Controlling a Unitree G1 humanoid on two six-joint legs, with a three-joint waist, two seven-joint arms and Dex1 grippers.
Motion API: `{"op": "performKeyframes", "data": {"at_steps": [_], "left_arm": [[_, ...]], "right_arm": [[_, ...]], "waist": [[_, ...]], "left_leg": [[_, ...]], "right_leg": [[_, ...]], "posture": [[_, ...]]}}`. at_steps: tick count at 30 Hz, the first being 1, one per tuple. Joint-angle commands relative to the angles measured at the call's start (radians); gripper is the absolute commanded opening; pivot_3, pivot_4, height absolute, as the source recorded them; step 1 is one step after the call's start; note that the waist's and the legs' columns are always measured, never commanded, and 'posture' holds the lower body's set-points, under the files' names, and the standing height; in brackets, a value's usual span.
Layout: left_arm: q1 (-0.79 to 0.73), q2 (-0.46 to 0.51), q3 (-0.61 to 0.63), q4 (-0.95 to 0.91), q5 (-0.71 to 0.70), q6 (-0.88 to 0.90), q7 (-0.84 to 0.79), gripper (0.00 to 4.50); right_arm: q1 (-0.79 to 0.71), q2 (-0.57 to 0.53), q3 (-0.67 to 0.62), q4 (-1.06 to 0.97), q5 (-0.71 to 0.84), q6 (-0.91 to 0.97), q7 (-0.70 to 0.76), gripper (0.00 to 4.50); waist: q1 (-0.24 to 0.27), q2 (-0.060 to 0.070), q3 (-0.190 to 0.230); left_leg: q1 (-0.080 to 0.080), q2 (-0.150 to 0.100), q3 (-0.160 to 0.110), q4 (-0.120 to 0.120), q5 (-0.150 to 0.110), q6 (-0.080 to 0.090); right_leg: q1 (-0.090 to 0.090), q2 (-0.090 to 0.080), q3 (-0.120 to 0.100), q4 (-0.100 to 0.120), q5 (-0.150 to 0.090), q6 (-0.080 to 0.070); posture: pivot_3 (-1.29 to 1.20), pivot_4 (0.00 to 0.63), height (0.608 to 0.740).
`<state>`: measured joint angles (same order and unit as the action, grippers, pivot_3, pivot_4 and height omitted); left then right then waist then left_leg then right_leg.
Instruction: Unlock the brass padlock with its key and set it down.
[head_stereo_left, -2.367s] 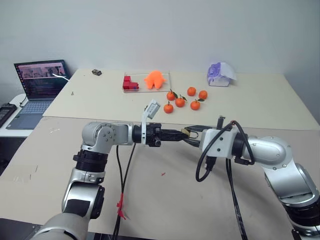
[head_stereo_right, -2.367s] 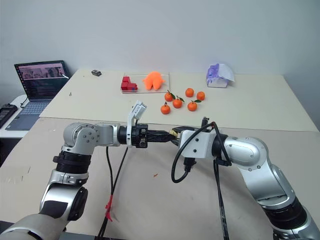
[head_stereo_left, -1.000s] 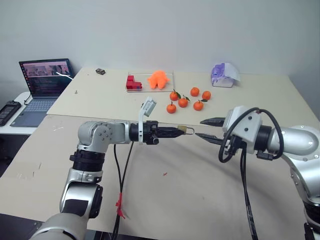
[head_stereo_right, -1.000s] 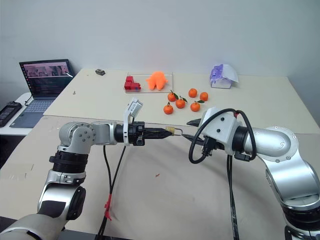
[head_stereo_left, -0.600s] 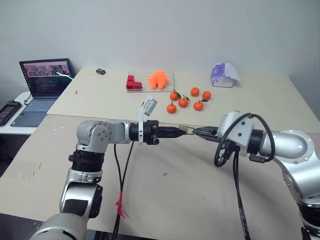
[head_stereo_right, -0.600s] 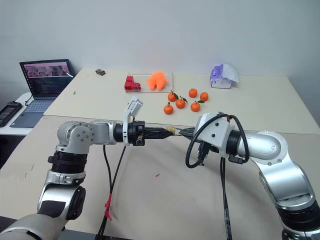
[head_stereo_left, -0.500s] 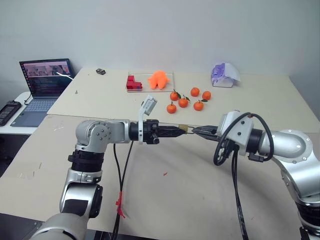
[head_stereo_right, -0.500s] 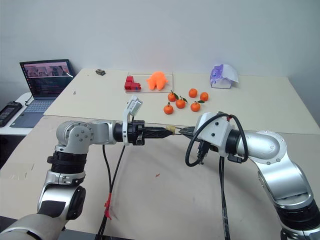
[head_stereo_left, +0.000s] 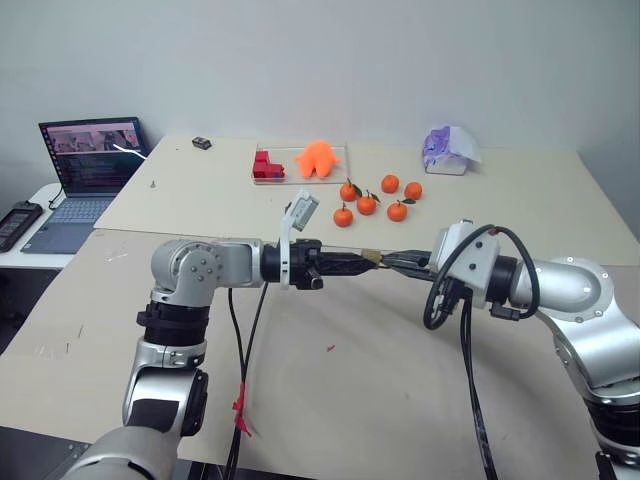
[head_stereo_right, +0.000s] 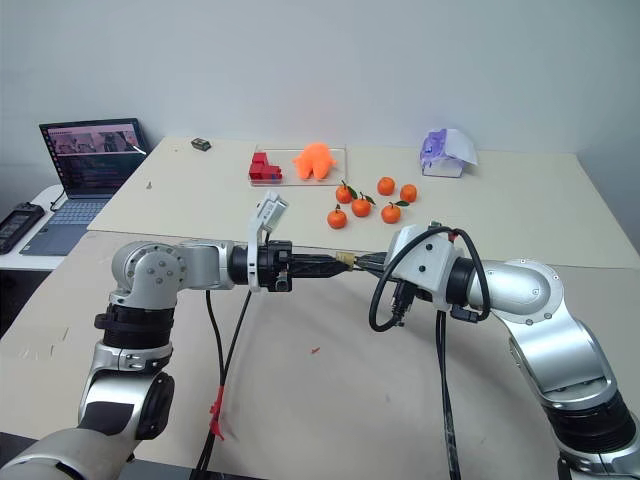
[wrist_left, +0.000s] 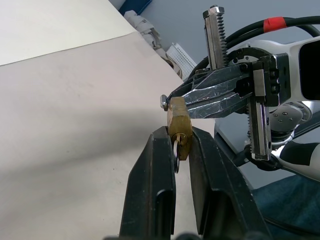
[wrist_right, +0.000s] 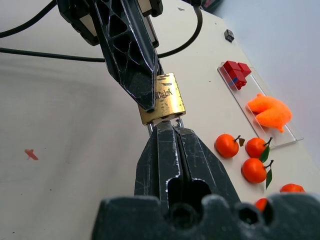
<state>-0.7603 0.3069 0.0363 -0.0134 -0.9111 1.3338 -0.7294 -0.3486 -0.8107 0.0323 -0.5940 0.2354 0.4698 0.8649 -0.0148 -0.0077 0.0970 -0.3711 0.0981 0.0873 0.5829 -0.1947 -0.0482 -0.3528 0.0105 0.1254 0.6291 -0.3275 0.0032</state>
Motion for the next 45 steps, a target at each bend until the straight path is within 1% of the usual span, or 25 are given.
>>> {"op": "performKeyframes", "data": {"at_steps": [1, 5, 7, 12, 19, 30, 38, 42, 45], "left_arm": [[-0.003, -0.003, 0.022, -0.047, -0.045, 0.006, -0.01, 0.0], [0.004, 0.005, 0.02, -0.055, -0.046, 0.007, -0.014, 0.0], [0.007, 0.005, 0.02, -0.058, -0.047, 0.006, -0.012, 0.0], [0.015, 0.006, 0.022, -0.069, -0.059, 0.004, 0.0, 0.0], [0.025, 0.013, 0.033, -0.083, -0.07, 0.007, 0.014, 0.0], [0.011, 0.025, 0.027, -0.071, -0.078, -0.001, 0.014, 0.0], [0.004, 0.029, 0.019, -0.06, -0.072, -0.01, 0.003, 0.0], [0.001, 0.028, 0.014, -0.059, -0.07, -0.014, -0.002, 0.0], [0.007, 0.037, 0.018, -0.061, -0.069, -0.011, -0.002, 0.0]], "right_arm": [[-0.027, -0.01, -0.007, 0.014, -0.017, -0.029, -0.004, 0.04], [-0.048, -0.013, -0.017, 0.088, -0.006, -0.058, 0.021, 0.04], [-0.084, -0.018, -0.033, 0.148, 0.014, -0.062, 0.044, 0.04], [-0.129, -0.007, -0.032, 0.22, 0.025, -0.076, 0.062, 0.04], [-0.114, 0.018, -0.002, 0.217, 0.025, -0.082, 0.066, 0.04], [-0.047, 0.051, 0.02, 0.136, 0.062, -0.016, 0.063, 0.04], [0.001, 0.051, 0.019, 0.118, 0.06, -0.02, 0.057, 0.04], [0.056, 0.027, 0.009, 0.125, 0.049, -0.034, 0.071, 0.04], [0.101, -0.017, -0.03, 0.189, 0.027, -0.079, 0.09, 0.04]], "waist": [[0.0, 0.0, 0.0], [-0.001, 0.0, 0.0], [0.0, 0.0, 0.0], [0.0, 0.0, 0.0], [0.0, 0.0, 0.0], [0.001, 0.001, 0.0], [0.001, 0.001, 0.0], [0.001, 0.001, 0.0], [0.003, 0.0, 0.0]], "left_leg": [[0.0, 0.0, 0.0, 0.0, 0.0, 0.0], [0.0, 0.0, 0.0, 0.0, 0.0, 0.0], [0.0, 0.0, 0.0, 0.0, 0.0, 0.0], [0.0, 0.0, 0.0, 0.001, 0.0, 0.0], [0.0, 0.0, 0.0, 0.003, 0.0, -0.001], [-0.001, 0.0, 0.0, 0.004, 0.0, -0.001], [-0.001, 0.0, -0.001, 0.004, 0.0, 0.0], [-0.001, 0.0, -0.001, 0.004, 0.0, 0.0], [-0.001, 0.0, -0.001, 0.004, 0.0, 0.0]], "right_leg": [[0.0, 0.0, 0.0, 0.0, 0.0, 0.0], [0.0, 0.0, 0.0, 0.0, 0.0, 0.0], [0.0, 0.0, 0.0, 0.0, 0.0, 0.0], [0.0, 0.0, 0.0, 0.0, 0.0, 0.0], [0.001, 0.0, 0.0, 0.0, 0.0, 0.0], [0.001, 0.0, 0.0, 0.0, 0.0, 0.0], [0.001, 0.0, 0.0, 0.0, 0.0, 0.0], [0.001, 0.0, -0.001, 0.0, 0.0, 0.0], [0.001, 0.0, -0.001, 0.0, 0.0, 0.0]], "posture": [[0.0, 0.15, 0.723], [0.0, 0.15, 0.723], [0.0, 0.15, 0.723], [0.0, 0.15, 0.723], [0.0, 0.15, 0.723], [0.0, 0.15, 0.723], [0.0, 0.15, 0.723], [0.0, 0.15, 0.723], [0.0, 0.15, 0.723]]}}
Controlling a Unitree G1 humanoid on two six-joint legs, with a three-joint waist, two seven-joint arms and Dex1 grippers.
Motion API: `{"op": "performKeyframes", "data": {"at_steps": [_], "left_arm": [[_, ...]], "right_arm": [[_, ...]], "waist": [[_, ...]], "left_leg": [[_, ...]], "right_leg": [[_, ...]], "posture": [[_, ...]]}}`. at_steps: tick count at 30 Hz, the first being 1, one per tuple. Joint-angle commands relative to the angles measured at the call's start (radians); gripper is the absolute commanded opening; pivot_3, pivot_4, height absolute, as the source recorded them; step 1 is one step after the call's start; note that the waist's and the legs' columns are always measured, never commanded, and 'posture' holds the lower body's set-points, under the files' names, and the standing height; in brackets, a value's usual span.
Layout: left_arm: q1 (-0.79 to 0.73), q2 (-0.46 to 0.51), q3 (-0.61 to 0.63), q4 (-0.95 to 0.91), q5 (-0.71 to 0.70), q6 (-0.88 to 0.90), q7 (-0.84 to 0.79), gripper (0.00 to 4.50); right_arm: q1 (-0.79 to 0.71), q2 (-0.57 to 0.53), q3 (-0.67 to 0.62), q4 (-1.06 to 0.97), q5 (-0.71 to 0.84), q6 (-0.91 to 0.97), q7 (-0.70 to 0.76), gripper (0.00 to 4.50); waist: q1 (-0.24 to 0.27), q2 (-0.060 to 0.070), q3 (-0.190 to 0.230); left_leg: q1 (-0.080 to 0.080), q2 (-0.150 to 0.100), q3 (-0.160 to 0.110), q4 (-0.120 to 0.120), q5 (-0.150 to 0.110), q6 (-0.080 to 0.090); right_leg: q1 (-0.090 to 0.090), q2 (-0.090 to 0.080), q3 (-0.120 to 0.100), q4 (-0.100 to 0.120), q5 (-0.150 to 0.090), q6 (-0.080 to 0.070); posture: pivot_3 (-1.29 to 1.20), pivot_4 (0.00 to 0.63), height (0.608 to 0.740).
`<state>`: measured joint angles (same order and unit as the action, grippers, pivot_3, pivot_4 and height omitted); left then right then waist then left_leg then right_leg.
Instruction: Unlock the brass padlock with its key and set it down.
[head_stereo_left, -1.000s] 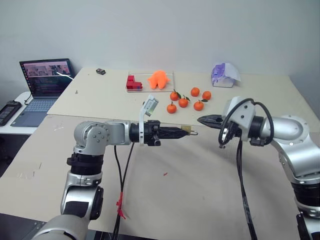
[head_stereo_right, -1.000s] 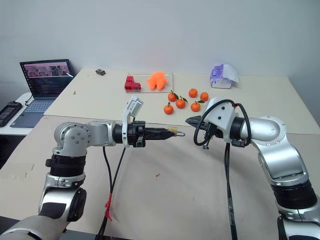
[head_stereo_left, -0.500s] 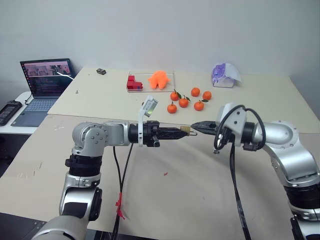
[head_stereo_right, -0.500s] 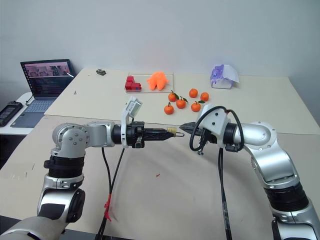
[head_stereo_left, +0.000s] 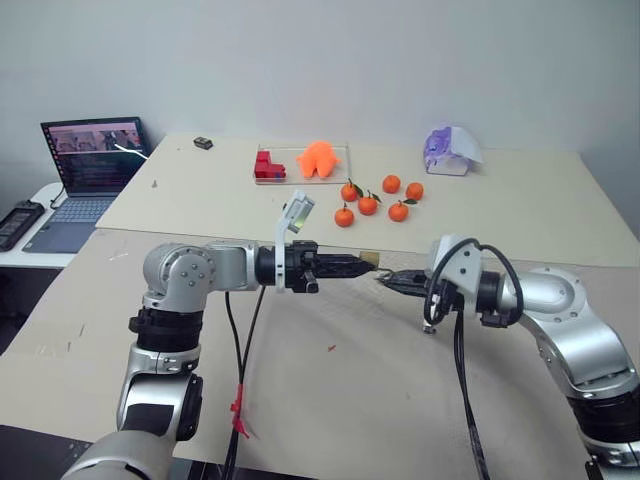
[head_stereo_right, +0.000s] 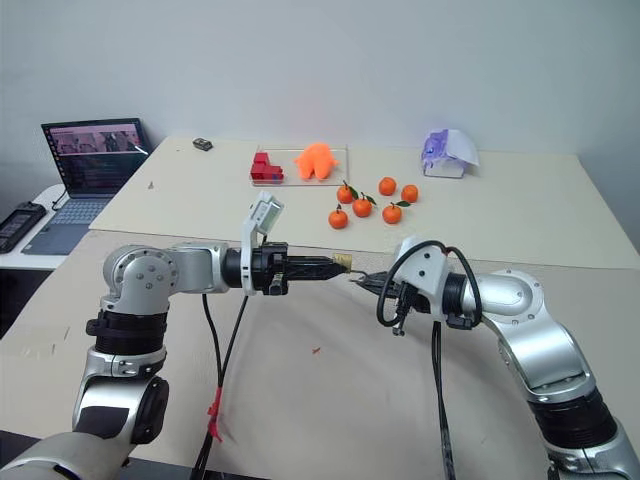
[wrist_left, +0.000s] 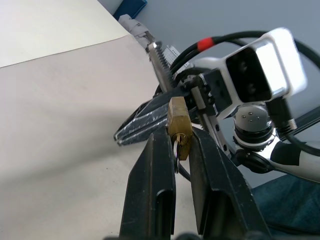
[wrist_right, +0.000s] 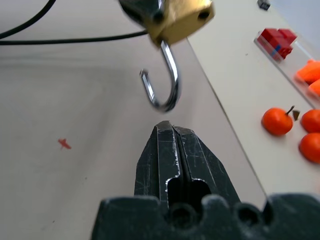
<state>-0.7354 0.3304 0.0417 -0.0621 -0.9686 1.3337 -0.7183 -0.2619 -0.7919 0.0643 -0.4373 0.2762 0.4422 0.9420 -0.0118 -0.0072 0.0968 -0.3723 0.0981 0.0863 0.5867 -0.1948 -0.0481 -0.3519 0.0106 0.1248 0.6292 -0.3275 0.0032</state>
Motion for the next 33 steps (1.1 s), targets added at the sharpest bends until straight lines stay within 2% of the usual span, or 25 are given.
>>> {"op": "performKeyframes", "data": {"at_steps": [1, 6, 7, 8, 9, 14, 15, 17, 19, 20, 28, 33], "left_arm": [[-0.014, 0.019, 0.016, -0.013, -0.012, -0.009, -0.012, 0.0], [0.005, 0.055, 0.035, -0.021, -0.03, 0.016, -0.012, 0.0], [0.009, 0.063, 0.039, -0.021, -0.034, 0.023, -0.011, 0.0], [0.012, 0.067, 0.043, -0.02, -0.039, 0.031, -0.009, 0.0], [0.014, 0.072, 0.046, -0.019, -0.043, 0.038, -0.008, 0.0], [0.043, 0.078, 0.073, 0.025, -0.066, 0.108, 0.007, 0.0], [0.052, 0.08, 0.073, 0.038, -0.066, 0.124, 0.008, 0.0], [0.072, 0.084, 0.059, 0.063, -0.056, 0.168, 0.021, 0.0], [0.095, 0.085, 0.041, 0.073, -0.038, 0.193, 0.039, 0.0], [0.106, 0.071, 0.042, 0.079, -0.033, 0.209, 0.059, 0.0], [0.127, -0.099, 0.116, 0.163, -0.069, 0.281, 0.272, 0.0], [0.157, -0.145, 0.079, 0.137, -0.072, 0.281, 0.405, 0.0]], "right_arm": [[0.02, -0.049, -0.079, 0.058, -0.018, -0.066, 0.013, 0.04], [-0.005, -0.071, -0.153, 0.076, 0.048, -0.043, 0.027, 0.04], [-0.015, -0.069, -0.166, 0.06, 0.074, -0.025, 0.033, 0.3], [-0.023, -0.066, -0.176, 0.044, 0.1, -0.005, 0.036, 0.3], [-0.03, -0.065, -0.181, 0.025, 0.126, 0.014, 0.04, 0.74], [-0.099, -0.135, -0.183, -0.095, 0.288, 0.154, 0.114, 2.25], [-0.122, -0.148, -0.183, -0.105, 0.308, 0.168, 0.124, 2.73], [-0.149, -0.178, -0.178, -0.121, 0.333, 0.189, 0.147, 3.2], [-0.159, -0.198, -0.17, -0.133, 0.347, 0.204, 0.154, 4.1], [-0.163, -0.197, -0.172, -0.137, 0.355, 0.209, 0.145, 4.32], [-0.157, -0.196, -0.188, -0.201, 0.436, 0.321, 0.064, 4.42], [-0.159, -0.194, -0.194, -0.226, 0.458, 0.344, 0.026, 4.42]], "waist": [[0.0, 0.0, 0.0], [-0.005, 0.0, 0.0], [-0.006, 0.0, 0.0], [-0.007, 0.001, 0.0], [-0.007, 0.001, 0.0], [-0.002, 0.002, 0.001], [-0.002, 0.002, 0.0], [-0.002, 0.002, 0.0], [-0.002, 0.002, 0.0], [-0.002, 0.002, 0.001], [-0.001, 0.002, 0.001], [-0.006, 0.002, 0.0]], "left_leg": [[0.0, 0.0, 0.0, 0.0, 0.0, 0.0], [0.0, 0.0, 0.0, 0.001, -0.001, 0.001], [0.0, 0.0, 0.0, 0.001, -0.001, 0.001], [0.0, 0.0, 0.0, 0.001, 0.0, 0.001], [0.001, 0.0, 0.0, 0.001, 0.0, 0.0], [0.0, 0.0, -0.001, 0.001, 0.0, 0.0], [0.0, 0.0, -0.001, 0.001, -0.001, 0.001], [0.0, 0.0, -0.001, 0.001, -0.003, 0.005], [0.0, 0.0, -0.002, 0.001, -0.003, 0.006], [0.0, 0.0, -0.002, 0.001, -0.003, 0.006], [-0.002, -0.001, -0.003, 0.002, -0.004, 0.006], [-0.001, -0.001, -0.003, 0.002, -0.003, 0.006]], "right_leg": [[0.0, 0.0, 0.0, 0.0, 0.0, 0.0], [0.0, 0.0, 0.0, 0.0, 0.0, 0.0], [0.0, 0.0, 0.001, 0.0, 0.0, 0.0], [0.0, 0.0, 0.001, 0.0, 0.0, 0.0], [0.0, 0.001, 0.001, 0.0, 0.0, 0.0], [0.0, 0.0, 0.001, 0.0, 0.0, 0.0], [0.0, 0.0, 0.0, 0.0, 0.0, 0.0], [0.001, 0.0, 0.0, 0.0, 0.0, 0.0], [0.001, 0.0, -0.001, 0.0, 0.0, 0.0], [0.001, 0.0, -0.001, 0.0, 0.0, 0.0], [0.0, 0.0, -0.001, 0.0, 0.0, 0.0], [0.0, 0.0, 0.0, 0.0, 0.0, 0.0]], "posture": [[0.0, 0.15, 0.723], [0.0, 0.15, 0.723], [0.0, 0.15, 0.723], [0.0, 0.15, 0.723], [0.0, 0.15, 0.723], [0.0, 0.15, 0.723], [0.0, 0.15, 0.723], [0.0, 0.15, 0.723], [0.0, 0.15, 0.723], [0.0, 0.15, 0.723], [0.0, 0.15, 0.723], [0.0, 0.15, 0.723]]}}
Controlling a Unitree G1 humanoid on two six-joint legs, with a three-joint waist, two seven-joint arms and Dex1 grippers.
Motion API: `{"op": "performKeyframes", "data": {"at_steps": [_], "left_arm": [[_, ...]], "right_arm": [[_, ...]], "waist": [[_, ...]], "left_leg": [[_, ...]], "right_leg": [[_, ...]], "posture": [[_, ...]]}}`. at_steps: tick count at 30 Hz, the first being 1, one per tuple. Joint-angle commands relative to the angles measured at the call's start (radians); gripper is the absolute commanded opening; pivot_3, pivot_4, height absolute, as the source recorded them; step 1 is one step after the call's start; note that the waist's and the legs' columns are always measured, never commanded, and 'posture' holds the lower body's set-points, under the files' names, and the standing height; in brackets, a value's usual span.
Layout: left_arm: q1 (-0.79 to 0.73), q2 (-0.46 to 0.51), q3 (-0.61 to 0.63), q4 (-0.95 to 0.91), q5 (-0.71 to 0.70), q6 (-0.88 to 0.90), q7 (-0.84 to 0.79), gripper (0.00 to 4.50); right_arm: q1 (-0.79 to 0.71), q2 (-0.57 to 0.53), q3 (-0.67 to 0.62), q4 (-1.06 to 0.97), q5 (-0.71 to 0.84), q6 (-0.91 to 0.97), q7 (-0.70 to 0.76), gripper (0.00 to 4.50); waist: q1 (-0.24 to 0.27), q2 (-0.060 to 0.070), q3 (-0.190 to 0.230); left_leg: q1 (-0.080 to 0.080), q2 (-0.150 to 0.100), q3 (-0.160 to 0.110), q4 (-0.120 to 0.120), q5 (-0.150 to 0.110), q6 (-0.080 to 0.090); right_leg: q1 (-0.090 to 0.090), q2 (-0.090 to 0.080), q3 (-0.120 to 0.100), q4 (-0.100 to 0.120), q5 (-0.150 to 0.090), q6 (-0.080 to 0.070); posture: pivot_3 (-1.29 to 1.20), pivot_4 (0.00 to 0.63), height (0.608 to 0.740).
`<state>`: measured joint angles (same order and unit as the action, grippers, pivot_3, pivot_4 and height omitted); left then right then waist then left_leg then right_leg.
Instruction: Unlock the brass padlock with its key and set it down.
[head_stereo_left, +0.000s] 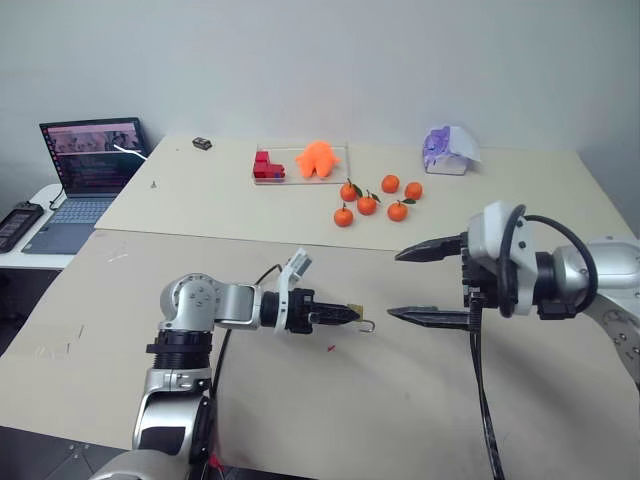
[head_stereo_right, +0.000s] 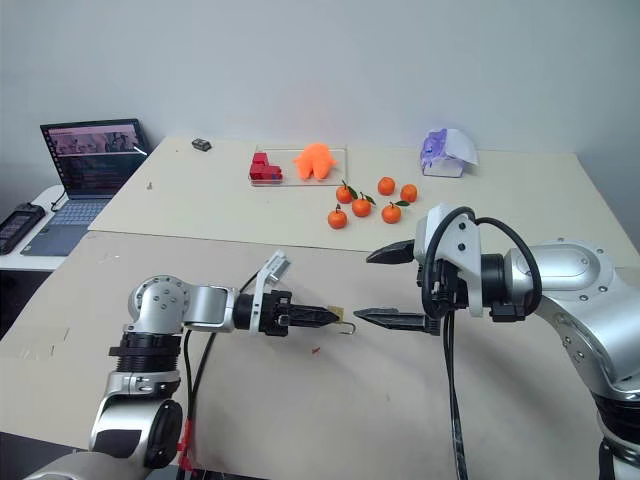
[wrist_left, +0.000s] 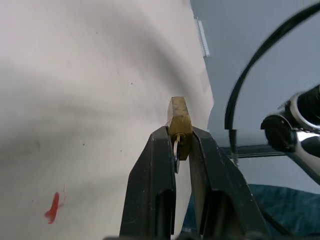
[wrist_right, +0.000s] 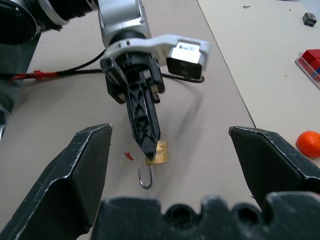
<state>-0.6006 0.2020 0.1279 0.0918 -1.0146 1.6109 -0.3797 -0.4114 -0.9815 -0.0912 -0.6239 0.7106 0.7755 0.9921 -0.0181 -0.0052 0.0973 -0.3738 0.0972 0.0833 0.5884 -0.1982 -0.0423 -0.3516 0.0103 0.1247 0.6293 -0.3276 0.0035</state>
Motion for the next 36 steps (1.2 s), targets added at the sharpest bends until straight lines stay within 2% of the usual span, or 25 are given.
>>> {"op": "performKeyframes", "data": {"at_steps": [1, 5, 7, 14, 16, 20, 25, 26, 28, 30, 32, 34, 36], "left_arm": [[0.025, -0.025, -0.007, -0.011, -0.033, 0.004, 0.092, 0.0], [0.033, -0.082, 0.011, 0.005, -0.036, 0.004, 0.188, 0.0], [0.052, -0.091, -0.005, -0.015, -0.027, 0.004, 0.218, 0.0], [0.06, -0.118, 0.063, 0.042, -0.059, 0.004, 0.325, 0.0], [0.061, -0.099, 0.071, 0.049, -0.077, 0.004, 0.349, 0.99], [0.061, -0.038, 0.082, 0.052, -0.115, 0.004, 0.377, 2.4], [0.04, 0.159, 0.085, 0.07, -0.177, 0.004, 0.357, 4.29], [0.024, 0.211, 0.084, 0.074, -0.173, 0.004, 0.327, 4.46], [0.0, 0.278, 0.08, 0.079, -0.159, 0.004, 0.273, 4.46], [-0.004, 0.406, -0.033, -0.018, -0.064, -0.115, 0.099, 4.46], [0.011, 0.539, -0.178, -0.129, 0.099, -0.368, -0.144, 4.46], [0.032, 0.639, -0.287, -0.199, 0.275, -0.681, -0.395, 4.46], [0.061, 0.681, -0.321, -0.235, 0.426, -0.995, -0.554, 4.46]], "right_arm": [[-0.01, -0.004, -0.039, -0.043, 0.025, 0.011, -0.032, 4.42], [-0.008, -0.011, -0.045, -0.056, 0.029, 0.014, -0.058, 4.42], [-0.007, -0.016, -0.044, -0.062, 0.027, 0.012, -0.066, 4.42], [0.006, -0.02, -0.045, -0.066, 0.024, 0.001, -0.083, 4.42], [0.011, -0.018, -0.042, -0.064, 0.02, -0.003, -0.087, 4.5], [0.016, -0.007, -0.031, -0.062, 0.01, -0.014, -0.093, 4.5], [0.016, 0.006, -0.006, -0.043, -0.014, -0.045, -0.085, 4.5], [0.015, 0.008, -0.001, -0.036, -0.021, -0.054, -0.079, 4.5], [0.012, 0.013, 0.008, -0.027, -0.031, -0.064, -0.072, 4.5], [0.008, 0.02, 0.015, -0.014, -0.036, -0.071, -0.064, 4.5], [0.012, 0.02, 0.019, -0.002, -0.038, -0.077, -0.049, 4.5], [0.024, 0.014, 0.023, 0.015, -0.049, -0.091, -0.031, 4.5], [0.036, 0.009, 0.028, 0.035, -0.059, -0.091, -0.019, 4.5]], "waist": [[0.001, 0.0, 0.0], [0.005, 0.0, 0.0], [0.005, 0.0, 0.0], [0.001, 0.0, 0.0], [0.001, 0.0, 0.0], [0.001, 0.0, 0.0], [-0.011, 0.0, 0.0], [-0.016, 0.0, 0.0], [-0.023, 0.0, 0.0], [-0.024, -0.002, 0.001], [-0.024, -0.002, 0.002], [-0.019, -0.002, 0.002], [-0.009, -0.002, 0.002]], "left_leg": [[0.0, 0.0, 0.0, 0.0, 0.0, 0.0], [0.0, 0.0, 0.0, 0.001, 0.0, 0.0], [0.0, -0.001, -0.001, 0.0, 0.0, 0.0], [0.0, -0.001, -0.001, 0.0, 0.001, -0.001], [0.001, -0.001, -0.001, -0.001, 0.001, -0.001], [0.001, -0.001, -0.001, -0.001, 0.001, -0.002], [0.003, -0.001, -0.001, -0.004, 0.004, -0.006], [0.005, -0.001, -0.001, -0.007, 0.004, -0.006], [0.006, -0.001, -0.001, -0.01, 0.004, -0.008], [0.006, -0.001, -0.001, -0.011, 0.005, -0.008], [0.005, -0.002, -0.001, -0.015, 0.011, -0.019], [0.005, -0.002, 0.0, -0.016, 0.011, -0.019], [0.005, -0.003, 0.001, -0.016, 0.011, -0.019]], "right_leg": [[0.0, 0.0, 0.0, 0.0, 0.0, 0.0], [0.0, 0.0, 0.0, 0.0, 0.0, 0.0], [0.0, -0.001, 0.0, 0.0, 0.0, 0.0], [0.0, -0.001, 0.0, 0.0, 0.0, 0.0], [0.0, -0.001, 0.0, 0.0, 0.0, 0.0], [0.0, -0.001, 0.0, 0.0, 0.0, 0.0], [0.0, 0.0, 0.0, 0.001, 0.0, 0.0], [0.0, 0.0, 0.001, 0.001, -0.001, 0.002], [0.0, 0.0, 0.0, 0.001, -0.002, 0.004], [-0.001, 0.0, 0.0, 0.001, -0.002, 0.004], [-0.003, 0.0, 0.0, 0.0, -0.002, 0.003], [-0.003, -0.001, 0.0, -0.001, 0.0, 0.0], [-0.002, -0.003, 0.0, -0.004, 0.0, 0.0]], "posture": [[0.0, 0.15, 0.723], [0.0, 0.15, 0.723], [0.0, 0.15, 0.723], [0.0, 0.15, 0.723], [0.0, 0.15, 0.723], [0.0, 0.15, 0.723], [0.0, 0.15, 0.723], [0.0, 0.15, 0.723], [0.0, 0.15, 0.723], [0.0, 0.15, 0.723], [0.0, 0.15, 0.723], [0.0, 0.15, 0.723], [0.0, 0.15, 0.723]]}}
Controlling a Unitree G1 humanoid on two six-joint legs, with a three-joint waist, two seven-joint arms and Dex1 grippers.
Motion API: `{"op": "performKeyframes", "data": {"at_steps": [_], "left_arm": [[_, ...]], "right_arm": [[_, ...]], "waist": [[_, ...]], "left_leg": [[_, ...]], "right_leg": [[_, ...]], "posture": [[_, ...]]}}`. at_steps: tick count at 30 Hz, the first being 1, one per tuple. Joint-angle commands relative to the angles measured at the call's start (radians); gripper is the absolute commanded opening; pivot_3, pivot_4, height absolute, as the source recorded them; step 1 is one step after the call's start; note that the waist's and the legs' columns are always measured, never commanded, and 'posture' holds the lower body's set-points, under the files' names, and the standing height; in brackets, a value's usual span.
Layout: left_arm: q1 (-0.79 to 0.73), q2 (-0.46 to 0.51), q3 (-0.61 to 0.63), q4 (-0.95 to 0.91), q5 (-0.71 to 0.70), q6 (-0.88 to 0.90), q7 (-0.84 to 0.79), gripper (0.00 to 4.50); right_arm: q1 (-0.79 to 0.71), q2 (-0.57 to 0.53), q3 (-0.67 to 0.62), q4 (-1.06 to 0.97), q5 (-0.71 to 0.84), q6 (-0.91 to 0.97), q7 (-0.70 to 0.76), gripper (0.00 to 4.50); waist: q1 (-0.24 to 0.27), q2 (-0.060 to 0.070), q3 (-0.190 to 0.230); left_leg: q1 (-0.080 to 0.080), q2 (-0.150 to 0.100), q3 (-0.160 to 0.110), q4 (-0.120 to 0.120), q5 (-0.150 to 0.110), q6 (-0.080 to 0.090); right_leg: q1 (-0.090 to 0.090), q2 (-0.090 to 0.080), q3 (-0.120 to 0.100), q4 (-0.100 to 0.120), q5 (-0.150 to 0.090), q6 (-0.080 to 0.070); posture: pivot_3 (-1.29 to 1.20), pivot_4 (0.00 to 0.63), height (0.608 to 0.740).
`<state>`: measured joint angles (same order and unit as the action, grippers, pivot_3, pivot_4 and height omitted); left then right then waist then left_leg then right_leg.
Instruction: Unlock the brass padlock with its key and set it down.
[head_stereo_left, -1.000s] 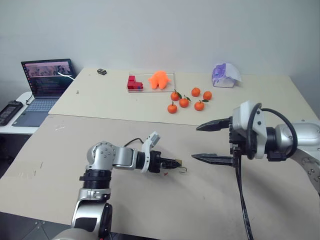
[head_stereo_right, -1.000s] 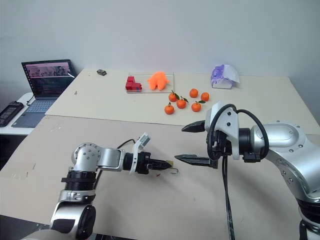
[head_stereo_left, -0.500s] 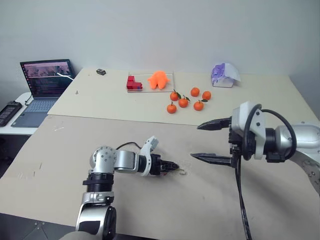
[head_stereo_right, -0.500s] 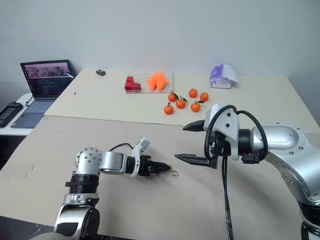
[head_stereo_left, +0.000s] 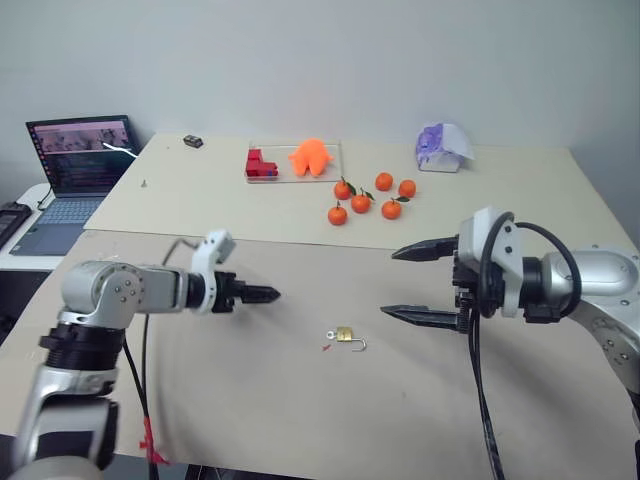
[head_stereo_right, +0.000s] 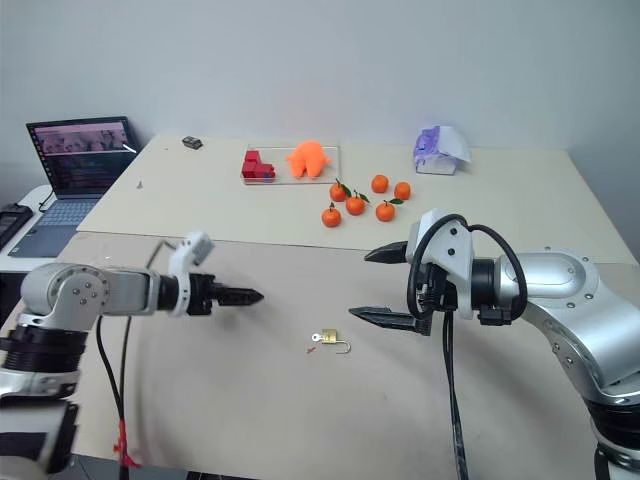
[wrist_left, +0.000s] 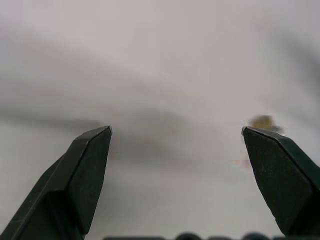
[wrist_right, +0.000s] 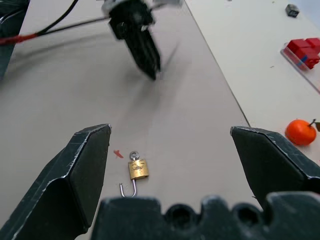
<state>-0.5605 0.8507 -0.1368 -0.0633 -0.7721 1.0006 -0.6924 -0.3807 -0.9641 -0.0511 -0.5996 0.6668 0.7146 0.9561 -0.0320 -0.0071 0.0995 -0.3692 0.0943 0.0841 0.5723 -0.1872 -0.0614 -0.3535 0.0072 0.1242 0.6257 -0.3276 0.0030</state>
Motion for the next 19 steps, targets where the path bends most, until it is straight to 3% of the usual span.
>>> {"op": "performKeyframes", "data": {"at_steps": [1, 4, 6, 19], "left_arm": [[0.027, 0.032, -0.058, -0.086, 0.233, -0.502, -0.286, 4.46], [0.036, 0.069, -0.14, -0.1, 0.38, -0.555, -0.313, 4.46], [0.077, 0.061, -0.122, -0.111, 0.412, -0.633, -0.325, 4.46], [0.036, -0.129, 0.002, -0.181, 0.352, -0.487, -0.213, 4.46]], "right_arm": [[0.025, -0.036, -0.004, 0.018, -0.014, -0.001, 0.036, 4.5], [0.081, -0.052, -0.021, 0.043, 0.005, 0.041, 0.045, 4.5], [0.07, -0.009, -0.058, 0.061, 0.028, 0.03, 0.013, 4.5], [0.074, 0.046, -0.1, 0.122, -0.029, -0.02, -0.036, 4.5]], "waist": [[0.013, 0.0, 0.0], [0.025, -0.001, 0.001], [0.019, -0.002, 0.002], [0.017, 0.0, 0.002]], "left_leg": [[0.0, 0.0, 0.001, 0.0, 0.0, 0.001], [-0.001, -0.001, 0.002, 0.0, -0.007, 0.012], [-0.001, -0.001, 0.002, 0.002, -0.01, 0.017], [-0.004, 0.003, 0.001, 0.01, -0.014, 0.024]], "right_leg": [[0.0, -0.001, 0.0, 0.0, 0.0, 0.0], [0.0, -0.003, 0.0, -0.001, 0.0, -0.001], [0.0, -0.003, 0.001, 0.0, -0.001, -0.001], [0.0, 0.002, 0.001, 0.003, -0.001, 0.0]], "posture": [[0.0, 0.15, 0.723], [0.0, 0.15, 0.723], [0.0, 0.15, 0.723], [0.0, 0.15, 0.723]]}}
